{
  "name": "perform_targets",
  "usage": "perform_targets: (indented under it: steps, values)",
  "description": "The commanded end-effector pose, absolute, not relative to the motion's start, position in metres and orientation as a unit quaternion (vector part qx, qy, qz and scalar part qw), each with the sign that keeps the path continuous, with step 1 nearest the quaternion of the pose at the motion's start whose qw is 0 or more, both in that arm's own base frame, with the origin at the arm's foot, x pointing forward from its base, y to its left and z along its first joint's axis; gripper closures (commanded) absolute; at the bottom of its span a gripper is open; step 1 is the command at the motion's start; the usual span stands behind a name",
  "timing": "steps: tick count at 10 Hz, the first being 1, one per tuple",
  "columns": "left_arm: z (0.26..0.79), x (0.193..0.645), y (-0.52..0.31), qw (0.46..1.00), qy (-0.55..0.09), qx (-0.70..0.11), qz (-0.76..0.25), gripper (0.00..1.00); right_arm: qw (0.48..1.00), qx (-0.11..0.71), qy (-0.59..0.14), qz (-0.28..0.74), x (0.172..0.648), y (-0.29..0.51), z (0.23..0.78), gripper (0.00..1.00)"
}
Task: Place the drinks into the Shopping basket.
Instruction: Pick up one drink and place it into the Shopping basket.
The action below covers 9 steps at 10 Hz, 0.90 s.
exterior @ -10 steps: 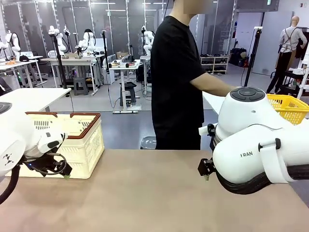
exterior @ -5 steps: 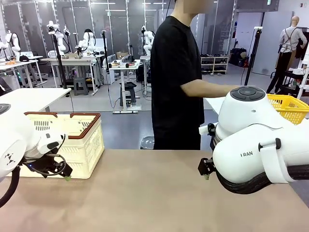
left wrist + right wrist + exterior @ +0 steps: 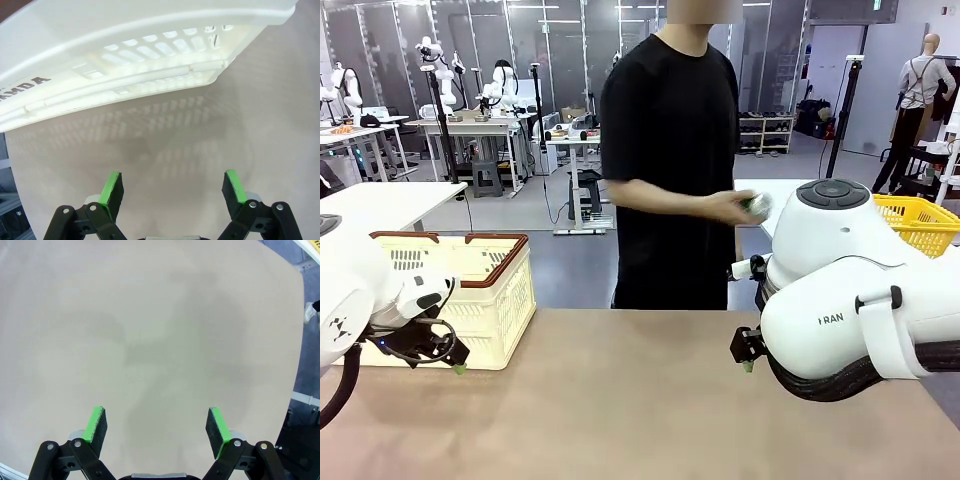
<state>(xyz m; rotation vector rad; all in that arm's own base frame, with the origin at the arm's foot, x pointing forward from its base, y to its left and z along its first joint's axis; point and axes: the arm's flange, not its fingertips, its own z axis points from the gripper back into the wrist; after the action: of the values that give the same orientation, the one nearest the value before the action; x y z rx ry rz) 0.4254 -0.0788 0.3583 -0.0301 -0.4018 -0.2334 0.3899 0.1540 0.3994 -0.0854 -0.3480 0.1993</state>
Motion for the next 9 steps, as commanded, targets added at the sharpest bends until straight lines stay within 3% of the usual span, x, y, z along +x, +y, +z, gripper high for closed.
perform_targets:
  steps: [1, 9]
  values:
    - [0.3589, 0.425, -0.0807, 0.974, -0.2, -0.007, -0.111, 0.0, 0.979, -0.041, -0.171, 0.1, 0.3901, 0.1542, 0.3979, 0.0]
    - [0.3589, 0.425, -0.0807, 0.974, -0.2, -0.007, -0.111, 0.0, 0.979, -0.041, -0.171, 0.1, 0.3901, 0.1542, 0.3979, 0.0]
